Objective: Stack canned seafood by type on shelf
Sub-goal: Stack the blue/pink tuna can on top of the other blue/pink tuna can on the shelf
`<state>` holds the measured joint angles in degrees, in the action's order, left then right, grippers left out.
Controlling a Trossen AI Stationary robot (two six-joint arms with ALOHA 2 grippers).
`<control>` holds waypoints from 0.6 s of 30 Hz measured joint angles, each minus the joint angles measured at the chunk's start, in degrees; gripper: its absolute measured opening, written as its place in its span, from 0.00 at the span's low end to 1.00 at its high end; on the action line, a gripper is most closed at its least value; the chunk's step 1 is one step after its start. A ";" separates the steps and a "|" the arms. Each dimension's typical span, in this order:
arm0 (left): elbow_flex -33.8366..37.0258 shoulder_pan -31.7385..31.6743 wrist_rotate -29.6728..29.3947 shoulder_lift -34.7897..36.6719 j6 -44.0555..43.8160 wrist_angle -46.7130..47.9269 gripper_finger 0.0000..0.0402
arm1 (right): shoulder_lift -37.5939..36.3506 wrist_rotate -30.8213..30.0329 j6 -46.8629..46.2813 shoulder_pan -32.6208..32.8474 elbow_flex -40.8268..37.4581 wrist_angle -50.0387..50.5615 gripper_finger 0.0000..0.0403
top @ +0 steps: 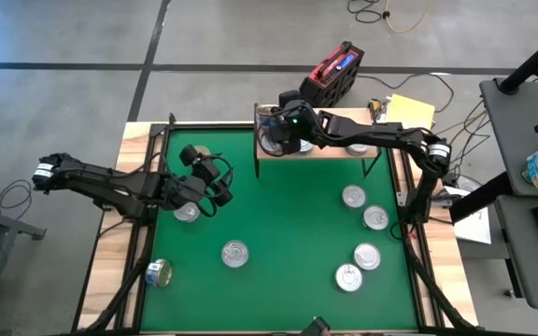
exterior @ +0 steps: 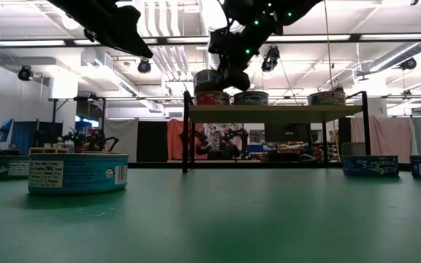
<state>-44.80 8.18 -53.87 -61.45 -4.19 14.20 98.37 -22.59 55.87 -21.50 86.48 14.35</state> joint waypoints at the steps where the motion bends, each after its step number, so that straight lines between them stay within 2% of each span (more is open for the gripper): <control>1: 0.00 0.00 0.02 0.00 0.00 0.00 0.58 | 0.00 -0.18 -0.32 -0.04 0.09 -0.02 0.54; 10: 0.00 -0.01 0.00 0.01 0.00 0.00 0.58 | -0.08 -2.00 0.07 -0.20 0.37 -0.07 0.55; 18: 0.00 0.00 0.02 0.00 0.00 0.00 0.58 | -0.09 -2.03 -1.29 -0.20 0.37 0.39 0.61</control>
<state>-44.80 8.19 -53.85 -61.45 -4.19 14.20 98.28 -24.62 54.59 -21.69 86.85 14.74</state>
